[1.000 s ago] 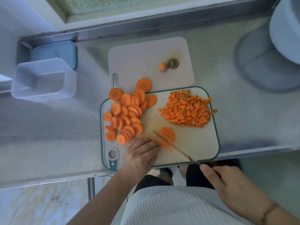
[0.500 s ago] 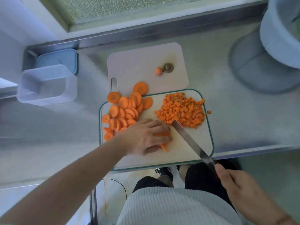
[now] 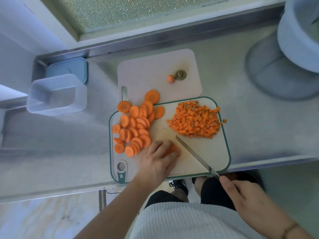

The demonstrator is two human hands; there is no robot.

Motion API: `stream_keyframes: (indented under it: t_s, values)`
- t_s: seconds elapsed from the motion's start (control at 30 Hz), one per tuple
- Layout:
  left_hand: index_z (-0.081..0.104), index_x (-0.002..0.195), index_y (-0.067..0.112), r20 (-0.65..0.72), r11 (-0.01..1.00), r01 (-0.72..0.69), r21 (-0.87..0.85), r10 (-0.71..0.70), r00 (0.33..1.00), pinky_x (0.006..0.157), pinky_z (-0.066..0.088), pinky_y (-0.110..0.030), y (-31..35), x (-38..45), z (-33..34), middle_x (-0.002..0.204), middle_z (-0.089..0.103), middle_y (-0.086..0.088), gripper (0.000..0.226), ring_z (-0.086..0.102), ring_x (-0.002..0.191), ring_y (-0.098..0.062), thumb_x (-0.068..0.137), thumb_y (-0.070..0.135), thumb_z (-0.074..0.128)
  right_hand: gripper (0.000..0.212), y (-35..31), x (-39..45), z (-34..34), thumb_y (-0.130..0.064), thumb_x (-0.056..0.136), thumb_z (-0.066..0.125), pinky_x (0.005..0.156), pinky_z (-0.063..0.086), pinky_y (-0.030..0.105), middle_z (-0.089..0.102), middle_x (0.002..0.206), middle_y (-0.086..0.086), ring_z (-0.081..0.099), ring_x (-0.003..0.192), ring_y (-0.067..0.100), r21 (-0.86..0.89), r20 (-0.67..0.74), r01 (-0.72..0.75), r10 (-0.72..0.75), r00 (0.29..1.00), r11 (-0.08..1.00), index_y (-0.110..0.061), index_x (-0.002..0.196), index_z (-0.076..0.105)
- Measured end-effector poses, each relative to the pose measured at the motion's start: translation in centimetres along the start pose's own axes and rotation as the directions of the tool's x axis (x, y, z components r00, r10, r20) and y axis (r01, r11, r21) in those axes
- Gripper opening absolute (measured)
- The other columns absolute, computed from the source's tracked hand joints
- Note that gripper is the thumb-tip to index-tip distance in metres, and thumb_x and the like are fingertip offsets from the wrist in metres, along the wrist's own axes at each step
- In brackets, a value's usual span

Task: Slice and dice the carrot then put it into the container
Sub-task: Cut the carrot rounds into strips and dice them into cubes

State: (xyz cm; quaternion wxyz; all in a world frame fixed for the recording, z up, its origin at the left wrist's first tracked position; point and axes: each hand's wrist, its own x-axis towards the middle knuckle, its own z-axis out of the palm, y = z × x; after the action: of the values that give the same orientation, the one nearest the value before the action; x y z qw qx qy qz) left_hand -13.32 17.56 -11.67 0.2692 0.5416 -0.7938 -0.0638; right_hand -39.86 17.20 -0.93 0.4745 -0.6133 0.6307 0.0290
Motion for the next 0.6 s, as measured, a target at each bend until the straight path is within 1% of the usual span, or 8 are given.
stream_keyframes:
  t_s: [0.07, 0.13, 0.23, 0.33, 0.4, 0.43, 0.5, 0.6]
  values:
    - [0.079, 0.1, 0.009, -0.092, 0.989, 0.146, -0.022, -0.147, 0.985, 0.085, 0.052, -0.041, 1.6, -0.3, 0.6, 0.113, 0.068, -0.013, 0.015, 0.059, 0.091, -0.034, 0.097, 0.02, 0.069, 0.065, -0.7, 0.2, 0.1, -0.072, 0.082, 0.02, 0.053, 0.038, 0.022, 0.046, 0.044, -0.005, 0.044, 0.045, 0.009, 0.005, 0.017, 0.006, -0.007, 1.0, 1.0, -0.021, 0.048, 0.041]
    - [0.079, 0.095, 0.008, -0.134, 0.964, 0.257, -0.075, -0.265, 0.955, 0.083, 0.052, -0.038, 3.1, -0.4, 1.3, 0.109, 0.069, -0.012, 0.01, 0.059, 0.089, -0.03, 0.093, 0.016, 0.075, 0.059, -1.4, 0.5, 0.4, -0.065, 0.085, 0.026, 0.055, 0.041, 0.022, 0.054, 0.048, -0.005, 0.051, 0.048, 0.009, -0.016, 0.016, 0.035, -0.035, 0.999, 0.999, -0.026, 0.048, 0.051]
    - [0.078, 0.093, 0.008, -0.124, 0.945, 0.301, -0.129, -0.316, 0.941, 0.08, 0.053, -0.037, 4.4, -0.2, 2.2, 0.11, 0.068, -0.011, 0.007, 0.059, 0.09, -0.028, 0.091, 0.015, 0.076, 0.063, -1.6, 0.8, 1.3, -0.067, 0.085, 0.023, 0.057, 0.045, 0.026, 0.059, 0.055, 0.005, 0.058, 0.055, 0.014, -0.057, 0.016, 0.079, -0.078, 0.997, 0.995, -0.018, 0.056, 0.052]
    - [0.078, 0.093, 0.008, -0.136, 0.94, 0.311, -0.139, -0.329, 0.934, 0.079, 0.054, -0.038, 4.3, -0.3, 2.1, 0.109, 0.068, -0.01, 0.013, 0.06, 0.09, -0.028, 0.092, 0.02, 0.076, 0.064, -1.5, 0.9, 1.5, -0.067, 0.085, 0.022, 0.06, 0.047, 0.028, 0.061, 0.059, 0.007, 0.059, 0.059, 0.013, -0.06, 0.007, 0.093, -0.092, 0.996, 0.994, -0.017, 0.059, 0.053]
    - [0.077, 0.094, 0.005, -0.141, 0.944, 0.303, -0.134, -0.321, 0.937, 0.08, 0.054, -0.037, 4.1, -0.4, 1.7, 0.11, 0.066, -0.013, 0.017, 0.06, 0.091, -0.029, 0.092, 0.022, 0.076, 0.062, -1.6, 0.9, 1.1, -0.067, 0.085, 0.022, 0.06, 0.046, 0.025, 0.063, 0.061, 0.003, 0.059, 0.059, 0.011, -0.047, -0.002, 0.101, -0.101, 0.995, 0.994, -0.023, 0.058, 0.056]
    - [0.076, 0.094, 0.004, -0.145, 0.952, 0.277, -0.131, -0.295, 0.944, 0.082, 0.054, -0.037, 4.0, -0.5, 1.5, 0.11, 0.066, -0.014, 0.017, 0.061, 0.092, -0.031, 0.091, 0.021, 0.076, 0.059, -1.6, 0.9, 0.9, -0.067, 0.084, 0.023, 0.059, 0.045, 0.023, 0.064, 0.061, -0.001, 0.059, 0.059, 0.01, -0.026, -0.005, 0.11, -0.11, 0.994, 0.994, -0.029, 0.058, 0.059]
    - [0.076, 0.094, 0.002, -0.143, 0.977, 0.174, -0.121, -0.191, 0.971, 0.083, 0.054, -0.041, 3.6, -0.7, 1.5, 0.106, 0.067, -0.016, 0.013, 0.063, 0.093, -0.034, 0.089, 0.014, 0.077, 0.05, -1.6, 0.6, 0.6, -0.067, 0.084, 0.022, 0.058, 0.044, 0.023, 0.063, 0.06, -0.003, 0.058, 0.057, 0.011, -0.025, 0.005, 0.128, -0.128, 0.992, 0.991, -0.042, 0.064, 0.06]
    - [0.077, 0.091, 0.004, -0.114, 0.994, 0.034, -0.104, -0.046, 0.992, 0.085, 0.055, -0.042, 2.7, -0.8, 1.8, 0.102, 0.07, -0.011, 0.005, 0.066, 0.097, -0.034, 0.089, 0.007, 0.076, 0.065, -1.1, 0.4, 0.9, -0.071, 0.083, 0.018, 0.06, 0.047, 0.028, 0.062, 0.06, 0.003, 0.059, 0.059, 0.014, -0.092, 0.036, 0.13, -0.127, 0.991, 0.987, -0.022, 0.062, 0.056]
